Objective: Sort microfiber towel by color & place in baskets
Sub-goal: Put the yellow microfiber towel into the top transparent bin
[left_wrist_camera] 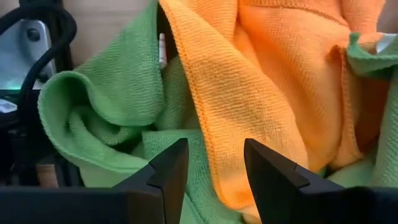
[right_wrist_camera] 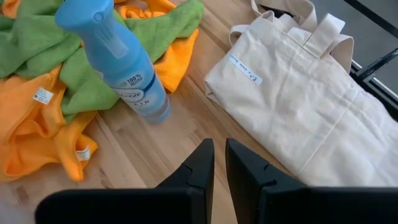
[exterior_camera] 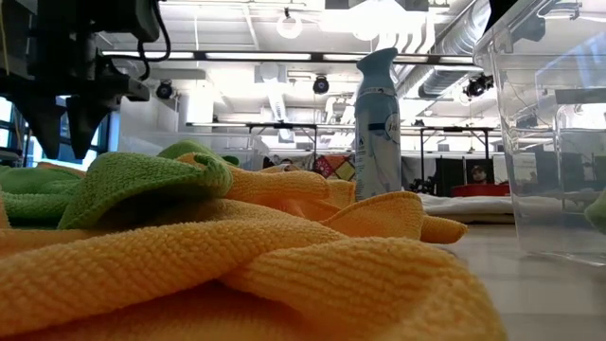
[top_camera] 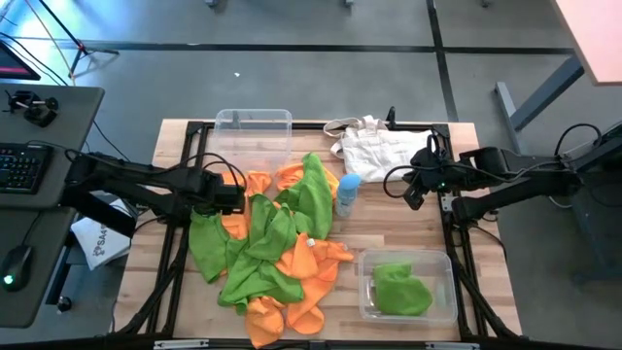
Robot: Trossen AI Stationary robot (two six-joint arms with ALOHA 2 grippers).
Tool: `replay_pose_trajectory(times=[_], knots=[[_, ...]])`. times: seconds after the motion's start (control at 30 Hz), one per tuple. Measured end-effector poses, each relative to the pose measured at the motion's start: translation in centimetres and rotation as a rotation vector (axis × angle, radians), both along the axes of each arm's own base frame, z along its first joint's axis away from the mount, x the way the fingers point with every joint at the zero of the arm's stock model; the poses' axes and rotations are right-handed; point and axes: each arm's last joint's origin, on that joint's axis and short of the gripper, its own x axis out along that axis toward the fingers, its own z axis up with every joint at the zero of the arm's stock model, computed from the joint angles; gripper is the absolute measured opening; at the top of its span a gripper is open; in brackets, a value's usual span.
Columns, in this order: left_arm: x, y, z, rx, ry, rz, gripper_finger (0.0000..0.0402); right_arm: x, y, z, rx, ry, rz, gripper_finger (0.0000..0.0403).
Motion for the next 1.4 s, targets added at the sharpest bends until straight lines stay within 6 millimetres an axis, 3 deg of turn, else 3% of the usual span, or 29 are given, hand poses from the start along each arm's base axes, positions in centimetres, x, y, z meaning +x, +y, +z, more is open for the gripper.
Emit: replay_pose_trajectory(times=[0.3,0.53,0.73,1.1,1.4], knots=[[0.5,-0.1,-2.1,-0.028,-0.08,0.018,0.0142,0.0,0.0,0.0,0.0,0.0,0.001,0.0034],[0.9,-0.1,-2.1,-0.03,-0.125,0.018,0.0139,0.0,0.0,0.0,-0.01,0.006,0.015,0.0034],[1.0,0.0,-1.8,-0.028,-0.15,0.014,0.0111,0.0,0.0,0.0,-0.014,0.009,0.021,0.0034],[0.0,1.6,-0.5,0.001,-0.219,0.078,0.0079,0.0,0.0,0.0,-0.024,0.013,0.027,0.0034],[0.5,1.5,-1.2,-0.019,-0.173,0.062,0.0062,0.0,0.0,0.0,-0.024,0.013,0.026,0.0034]])
